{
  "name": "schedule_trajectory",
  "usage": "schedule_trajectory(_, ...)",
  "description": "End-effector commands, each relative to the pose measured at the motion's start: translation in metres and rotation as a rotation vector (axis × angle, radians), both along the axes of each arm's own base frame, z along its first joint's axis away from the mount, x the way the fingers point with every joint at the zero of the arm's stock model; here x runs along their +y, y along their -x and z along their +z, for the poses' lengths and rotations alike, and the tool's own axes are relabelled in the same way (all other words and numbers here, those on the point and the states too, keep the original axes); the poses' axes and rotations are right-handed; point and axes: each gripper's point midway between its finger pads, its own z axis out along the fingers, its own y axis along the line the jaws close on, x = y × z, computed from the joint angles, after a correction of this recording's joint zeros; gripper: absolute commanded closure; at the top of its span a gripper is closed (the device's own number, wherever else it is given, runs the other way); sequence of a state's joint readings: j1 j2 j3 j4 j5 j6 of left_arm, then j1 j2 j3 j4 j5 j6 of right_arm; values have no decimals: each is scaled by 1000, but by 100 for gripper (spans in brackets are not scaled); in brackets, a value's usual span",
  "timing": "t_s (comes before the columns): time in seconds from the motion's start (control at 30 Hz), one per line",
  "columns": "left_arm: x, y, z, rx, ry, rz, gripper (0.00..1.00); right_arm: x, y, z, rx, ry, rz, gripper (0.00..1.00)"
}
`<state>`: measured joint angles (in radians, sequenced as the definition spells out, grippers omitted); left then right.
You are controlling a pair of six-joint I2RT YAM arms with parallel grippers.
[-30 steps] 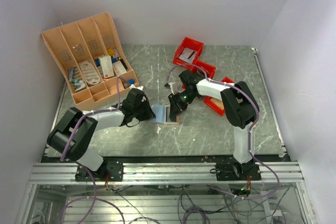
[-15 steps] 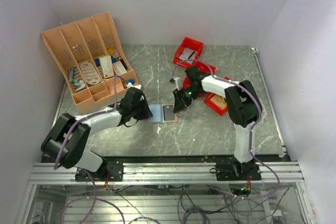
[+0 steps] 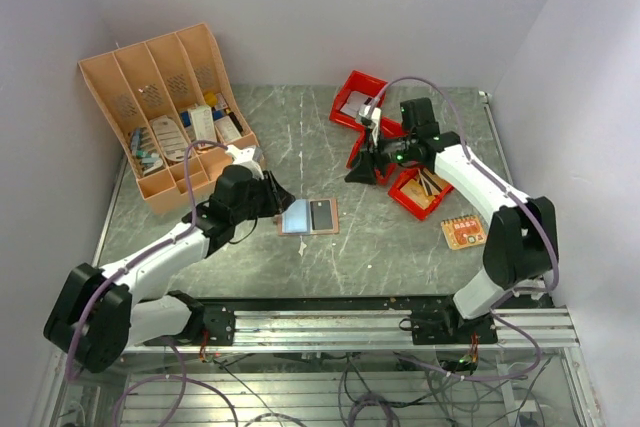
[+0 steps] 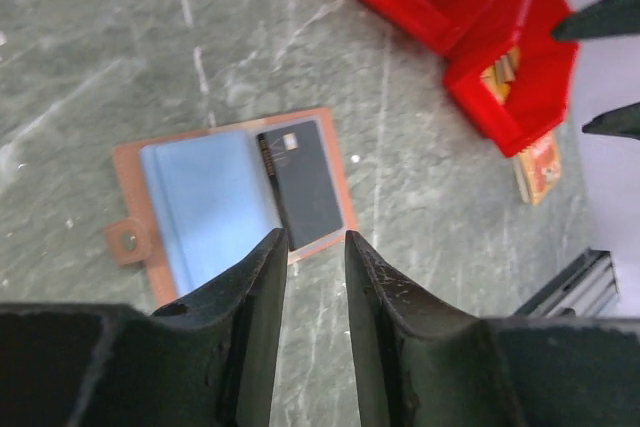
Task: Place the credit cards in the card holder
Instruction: Adjust the card holder at the center of the board, then move the storage box to the center of the board.
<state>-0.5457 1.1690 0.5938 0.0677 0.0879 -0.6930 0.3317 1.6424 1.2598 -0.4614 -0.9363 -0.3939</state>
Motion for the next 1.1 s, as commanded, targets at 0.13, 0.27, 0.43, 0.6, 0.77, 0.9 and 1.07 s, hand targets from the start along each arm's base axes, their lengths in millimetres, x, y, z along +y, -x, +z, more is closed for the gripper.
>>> schedule_trajectory(0.13,-18,-12,64,-259,205,-59,25,5,-9,15,-150,-30,187,31)
schedule_trajectory(0.27,-20,-14,57,-214,162,-85,14,-2,-25,8,-124,5,107,33)
schedule_trajectory(0.43,-14,-13,62,-213,133,-88,13,-31,-58,2,-174,137,-76,32)
schedule_trajectory(0.6,-12,-9,79,-262,183,-98,12,-57,-118,-1,-129,232,-245,33)
schedule_trajectory(0.77,-12,1,75,-248,234,-100,14,-58,-181,-13,-121,292,-365,71)
schedule_trajectory(0.9,-4,11,75,-252,256,-76,14,-62,-230,-27,-150,347,-479,100)
schedule_trajectory(1.07,7,19,67,-241,236,-41,14,-60,-275,-47,-252,385,-586,100)
